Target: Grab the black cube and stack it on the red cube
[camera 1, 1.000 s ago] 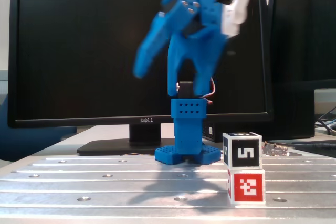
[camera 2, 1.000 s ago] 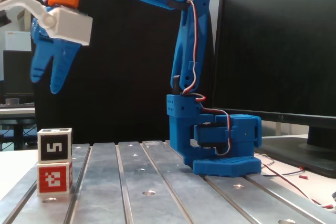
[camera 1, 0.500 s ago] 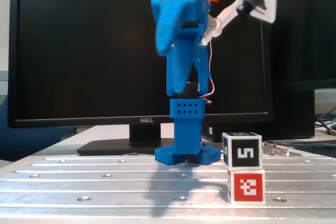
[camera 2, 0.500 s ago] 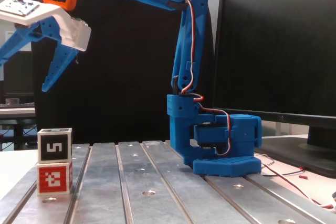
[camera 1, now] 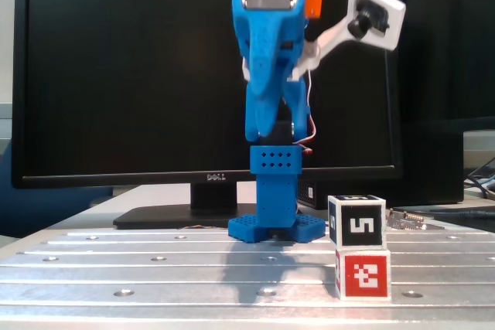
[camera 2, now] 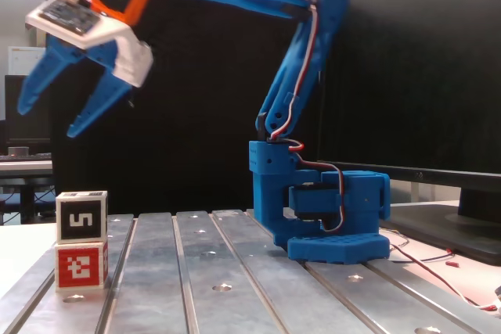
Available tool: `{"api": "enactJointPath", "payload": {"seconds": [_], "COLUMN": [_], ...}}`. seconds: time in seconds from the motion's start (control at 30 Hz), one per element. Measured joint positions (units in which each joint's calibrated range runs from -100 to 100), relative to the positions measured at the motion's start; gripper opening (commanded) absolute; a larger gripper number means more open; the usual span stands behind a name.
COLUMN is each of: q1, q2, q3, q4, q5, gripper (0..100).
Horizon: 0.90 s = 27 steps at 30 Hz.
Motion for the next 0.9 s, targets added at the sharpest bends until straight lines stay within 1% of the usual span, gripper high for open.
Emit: {"api": "enactJointPath", "payload": {"seconds": [0.23, 0.33, 0.9], "q1": [-0.07, -0.07, 0.30], "q2": [-13.53, -18.44, -41.27], "q3": [19.02, 24.55, 45.83], "q4": [-9.80, -12.12, -15.56], "q5": [0.21, 0.21, 0.26], "gripper": [14, 14, 13]}}
